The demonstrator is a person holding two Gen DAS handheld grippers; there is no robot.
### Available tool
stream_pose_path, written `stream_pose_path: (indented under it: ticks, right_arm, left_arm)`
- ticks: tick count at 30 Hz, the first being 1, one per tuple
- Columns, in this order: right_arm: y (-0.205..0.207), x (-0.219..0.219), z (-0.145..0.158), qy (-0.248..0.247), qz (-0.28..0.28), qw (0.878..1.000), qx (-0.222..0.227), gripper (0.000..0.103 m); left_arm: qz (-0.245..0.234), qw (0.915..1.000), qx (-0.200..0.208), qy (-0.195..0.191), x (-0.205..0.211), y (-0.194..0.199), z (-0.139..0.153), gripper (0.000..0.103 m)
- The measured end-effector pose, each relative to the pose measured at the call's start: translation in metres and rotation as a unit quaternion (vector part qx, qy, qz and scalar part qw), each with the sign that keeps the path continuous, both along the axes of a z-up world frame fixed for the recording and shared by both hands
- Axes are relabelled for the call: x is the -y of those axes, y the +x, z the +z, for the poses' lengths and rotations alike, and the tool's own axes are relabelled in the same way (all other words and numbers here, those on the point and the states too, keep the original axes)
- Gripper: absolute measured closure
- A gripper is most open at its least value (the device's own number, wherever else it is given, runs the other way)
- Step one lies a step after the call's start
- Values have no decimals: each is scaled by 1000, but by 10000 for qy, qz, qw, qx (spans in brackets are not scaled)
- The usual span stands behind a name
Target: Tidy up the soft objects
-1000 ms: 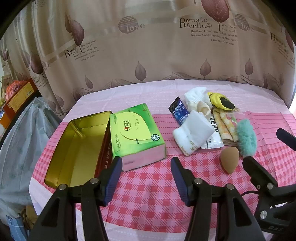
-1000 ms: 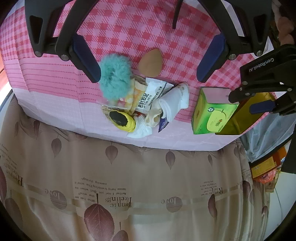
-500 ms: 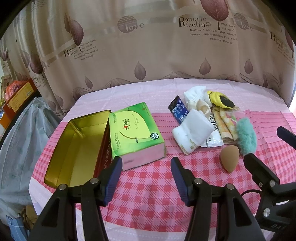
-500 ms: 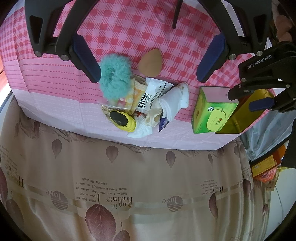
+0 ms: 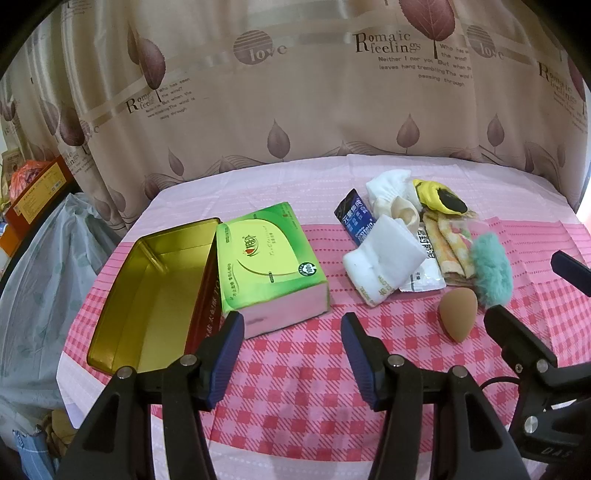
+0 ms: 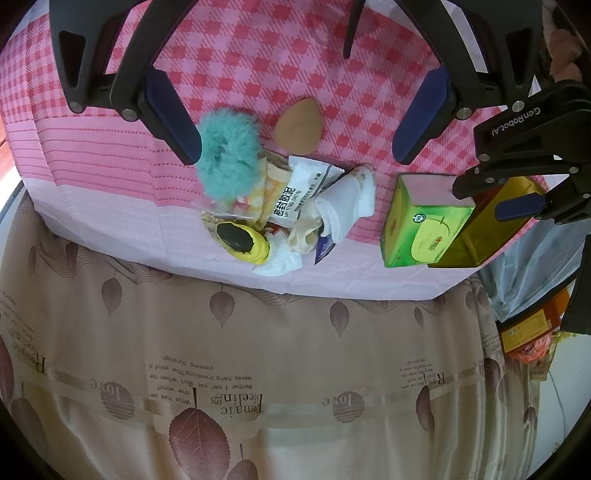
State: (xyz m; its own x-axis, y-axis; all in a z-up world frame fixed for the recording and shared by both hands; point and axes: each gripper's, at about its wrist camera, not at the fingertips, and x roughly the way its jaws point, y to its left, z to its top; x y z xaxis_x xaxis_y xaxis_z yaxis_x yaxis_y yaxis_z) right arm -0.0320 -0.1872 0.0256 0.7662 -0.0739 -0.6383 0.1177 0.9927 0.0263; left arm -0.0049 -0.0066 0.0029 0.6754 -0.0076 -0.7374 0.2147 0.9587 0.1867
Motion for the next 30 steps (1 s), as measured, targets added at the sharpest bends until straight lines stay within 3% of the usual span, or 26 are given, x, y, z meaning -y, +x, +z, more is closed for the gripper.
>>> stream_pose_path:
  ticks: [30]
  right_arm:
    - [-3, -4, -2, 35, 19, 10000, -22, 1]
  left_arm:
    - [-18, 10000, -17, 3, 2, -2, -7, 47]
